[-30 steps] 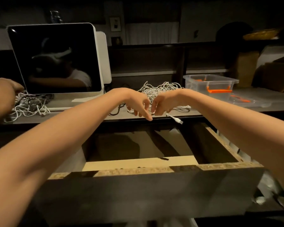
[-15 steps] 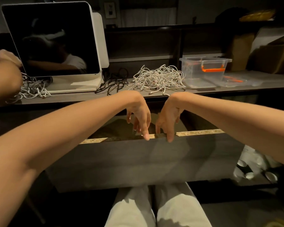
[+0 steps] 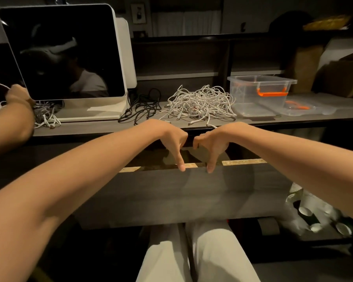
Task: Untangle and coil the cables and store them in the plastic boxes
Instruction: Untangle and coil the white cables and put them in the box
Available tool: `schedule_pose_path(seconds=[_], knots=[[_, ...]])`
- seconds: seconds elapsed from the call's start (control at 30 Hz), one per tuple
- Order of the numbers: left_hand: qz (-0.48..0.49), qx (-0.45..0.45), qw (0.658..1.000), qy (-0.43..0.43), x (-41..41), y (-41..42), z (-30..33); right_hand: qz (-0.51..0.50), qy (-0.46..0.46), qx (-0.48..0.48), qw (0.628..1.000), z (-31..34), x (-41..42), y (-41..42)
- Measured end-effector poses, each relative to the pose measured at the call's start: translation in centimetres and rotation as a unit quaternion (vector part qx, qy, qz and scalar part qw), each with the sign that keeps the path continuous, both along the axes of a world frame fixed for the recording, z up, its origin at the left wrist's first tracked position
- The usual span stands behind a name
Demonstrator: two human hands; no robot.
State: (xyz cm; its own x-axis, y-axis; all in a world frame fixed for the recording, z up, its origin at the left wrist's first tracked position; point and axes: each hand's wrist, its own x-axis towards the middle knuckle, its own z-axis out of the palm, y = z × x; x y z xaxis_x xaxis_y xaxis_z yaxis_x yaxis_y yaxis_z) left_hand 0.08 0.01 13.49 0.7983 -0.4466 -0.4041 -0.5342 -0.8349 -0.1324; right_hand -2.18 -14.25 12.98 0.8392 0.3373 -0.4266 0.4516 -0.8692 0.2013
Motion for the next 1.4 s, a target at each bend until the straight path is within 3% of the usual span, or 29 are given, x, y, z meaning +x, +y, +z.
schedule_pose_path(seconds=[0.13,0.23,0.5,0.7,1.03,1.23,1.4], knots=[[-0.024,-0.029,0.992,-0.117,2.2,1.0,-0.1,0.043,-0.145,0.036,0.988,-0.9,1.8,-0.7],[-0.025,-0.029,0.988,-0.149,4.1,1.5,-0.6,0.047,-0.205,0.032,0.977,-1.6,3.5,-1.0],[-0.054,-0.063,0.991,-0.105,7.8,1.2,-0.8,0.046,-0.206,0.008,0.977,-2.1,7.9,-1.0],[-0.107,-0.056,0.972,-0.2,8.5,1.2,-1.4,0.07,-0.282,0.003,0.957,-2.2,8.2,-0.9],[-0.123,-0.032,0.955,-0.268,8.5,0.5,-1.8,0.076,-0.344,-0.007,0.936,-2.1,8.4,0.3],[-0.113,-0.044,0.972,-0.203,9.5,0.3,-0.4,0.07,-0.306,0.003,0.949,-1.2,9.2,0.3],[-0.049,-0.098,0.992,-0.055,11.5,-0.3,2.0,0.061,-0.166,0.094,0.98,1.4,11.2,-1.7]])
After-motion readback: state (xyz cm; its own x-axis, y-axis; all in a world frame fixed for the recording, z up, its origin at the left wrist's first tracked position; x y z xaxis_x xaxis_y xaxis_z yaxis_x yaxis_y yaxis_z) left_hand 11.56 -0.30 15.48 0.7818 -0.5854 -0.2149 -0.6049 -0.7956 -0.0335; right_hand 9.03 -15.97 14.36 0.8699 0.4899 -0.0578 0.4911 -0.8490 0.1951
